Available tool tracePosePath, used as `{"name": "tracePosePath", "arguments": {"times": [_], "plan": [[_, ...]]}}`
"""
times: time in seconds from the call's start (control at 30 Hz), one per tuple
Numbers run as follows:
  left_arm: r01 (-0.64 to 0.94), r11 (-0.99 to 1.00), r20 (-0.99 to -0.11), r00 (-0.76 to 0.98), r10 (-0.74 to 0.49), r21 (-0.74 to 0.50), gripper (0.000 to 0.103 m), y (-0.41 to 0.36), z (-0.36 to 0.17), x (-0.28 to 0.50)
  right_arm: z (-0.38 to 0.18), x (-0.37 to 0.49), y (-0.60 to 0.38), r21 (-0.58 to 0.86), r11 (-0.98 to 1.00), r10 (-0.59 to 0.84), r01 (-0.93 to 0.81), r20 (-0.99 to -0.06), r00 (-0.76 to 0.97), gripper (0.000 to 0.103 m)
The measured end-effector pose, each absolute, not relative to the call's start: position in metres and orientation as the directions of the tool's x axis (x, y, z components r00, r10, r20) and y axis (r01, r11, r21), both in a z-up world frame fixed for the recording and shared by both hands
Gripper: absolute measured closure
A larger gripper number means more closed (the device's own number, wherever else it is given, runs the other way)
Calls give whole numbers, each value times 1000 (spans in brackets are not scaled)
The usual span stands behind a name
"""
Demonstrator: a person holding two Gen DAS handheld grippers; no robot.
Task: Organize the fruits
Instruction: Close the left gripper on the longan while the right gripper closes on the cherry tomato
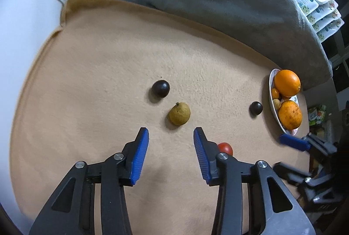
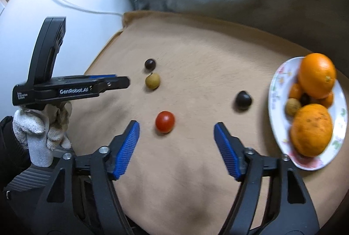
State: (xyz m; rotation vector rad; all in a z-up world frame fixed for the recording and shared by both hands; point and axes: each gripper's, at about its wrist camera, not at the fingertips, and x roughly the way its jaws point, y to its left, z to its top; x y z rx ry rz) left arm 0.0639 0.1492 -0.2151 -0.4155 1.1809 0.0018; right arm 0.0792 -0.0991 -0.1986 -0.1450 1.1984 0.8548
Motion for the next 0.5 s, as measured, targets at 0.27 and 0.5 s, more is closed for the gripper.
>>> {"name": "tracePosePath", "arguments": {"times": [0.27, 0.5], "plan": [[-206, 920, -899, 363, -244, -333, 65, 146, -232, 78, -224, 79, -72, 330, 664, 482, -670, -875, 46, 42], [-192, 923, -903, 344, -256, -334, 66, 142, -242, 85, -244, 81, -56, 336, 663, 462, -669, -887, 12, 51]]}}
